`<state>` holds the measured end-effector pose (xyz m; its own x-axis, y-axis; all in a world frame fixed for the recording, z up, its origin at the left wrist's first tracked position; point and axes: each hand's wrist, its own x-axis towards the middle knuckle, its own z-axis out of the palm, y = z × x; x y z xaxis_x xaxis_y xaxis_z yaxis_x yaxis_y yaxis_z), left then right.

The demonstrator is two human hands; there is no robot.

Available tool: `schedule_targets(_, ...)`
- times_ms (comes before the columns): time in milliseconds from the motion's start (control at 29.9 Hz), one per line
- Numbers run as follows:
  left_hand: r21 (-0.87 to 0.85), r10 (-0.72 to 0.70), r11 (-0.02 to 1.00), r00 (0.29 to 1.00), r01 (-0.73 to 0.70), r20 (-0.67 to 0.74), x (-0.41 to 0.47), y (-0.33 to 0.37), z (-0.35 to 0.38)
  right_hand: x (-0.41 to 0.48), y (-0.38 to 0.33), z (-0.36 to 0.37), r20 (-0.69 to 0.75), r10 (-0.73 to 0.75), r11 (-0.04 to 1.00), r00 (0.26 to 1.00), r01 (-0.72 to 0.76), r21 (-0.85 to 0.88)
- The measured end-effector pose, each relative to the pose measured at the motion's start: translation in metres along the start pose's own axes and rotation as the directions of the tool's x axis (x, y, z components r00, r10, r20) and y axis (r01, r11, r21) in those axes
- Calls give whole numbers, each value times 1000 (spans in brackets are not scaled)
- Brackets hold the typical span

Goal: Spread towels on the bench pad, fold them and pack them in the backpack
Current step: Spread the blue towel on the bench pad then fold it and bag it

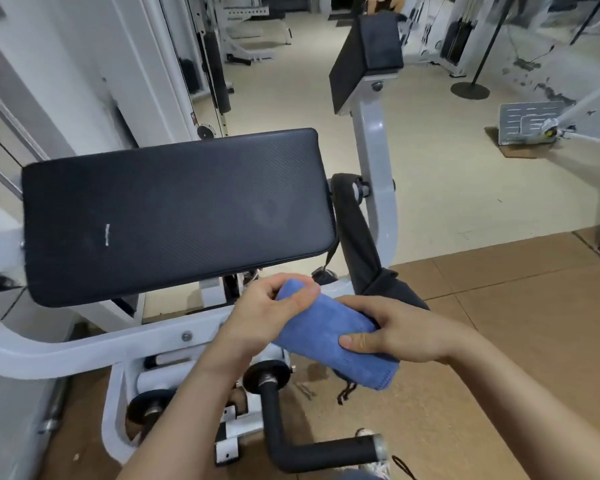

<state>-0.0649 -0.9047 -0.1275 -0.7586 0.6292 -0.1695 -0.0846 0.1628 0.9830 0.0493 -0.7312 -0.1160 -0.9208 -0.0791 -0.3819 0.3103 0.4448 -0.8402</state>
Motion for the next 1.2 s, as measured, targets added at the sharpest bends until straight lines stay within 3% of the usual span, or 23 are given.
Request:
schedule_targets(100, 99, 28, 995, 992, -16, -120, 33, -15, 57, 0, 41, -49, 32, 10, 997, 999, -7, -74)
schedule_targets(201, 175, -43, 980, 955, 98, -294, 56, -45, 111, 3, 82, -82, 59, 50, 985, 997, -40, -168)
schedule_targets(268, 239, -64, 959, 941, 150, -332, 62, -66, 134, 8, 109, -89, 96, 68, 959, 993, -38, -281)
schedule_targets(301, 236, -90, 956, 939, 175, -333, 63, -74, 143, 11, 123, -92, 97, 63, 932, 993, -23, -363)
schedule_targets(368, 149, -213, 949, 916, 277, -341, 62, -92, 158, 19, 149, -100, 31, -34, 761, 999, 46, -647)
schedule_targets(435, 24, -359, 918, 854, 397, -375, 57, -106, 165, 28, 171, -110, -62, -164, 649, 984, 61, -758)
schedule_targets(535, 108, -445, 845, 801, 524, -400, 46, -127, 168, 45, 188, -121, -126, -222, 694, 967, 66, -717)
schedule_targets(636, 246, -471, 772, 787, 586, -399, 31, -143, 176, 56, 193, -118, -64, -252, 673, 966, 127, -729)
schedule_targets(736, 272, -437, 764, 778, 586, -451, 18, -145, 188, 55, 189, -113, -17, -285, 575, 959, 157, -803)
schedule_targets(870, 258, -414, 776, 774, 575, -480, 3, -159, 213, 52, 176, -107, 125, -382, 335, 916, 263, -905)
schedule_targets(1104, 41, -511, 792, 697, 610, -503, 13, -224, 266, 65, 163, -89, 345, -449, 139, 824, 446, -884)
schedule_targets(1205, -166, -585, 767, 570, 620, -577, 26, -239, 283, 76, 168, -86, 473, -416, 52, 777, 540, -840)
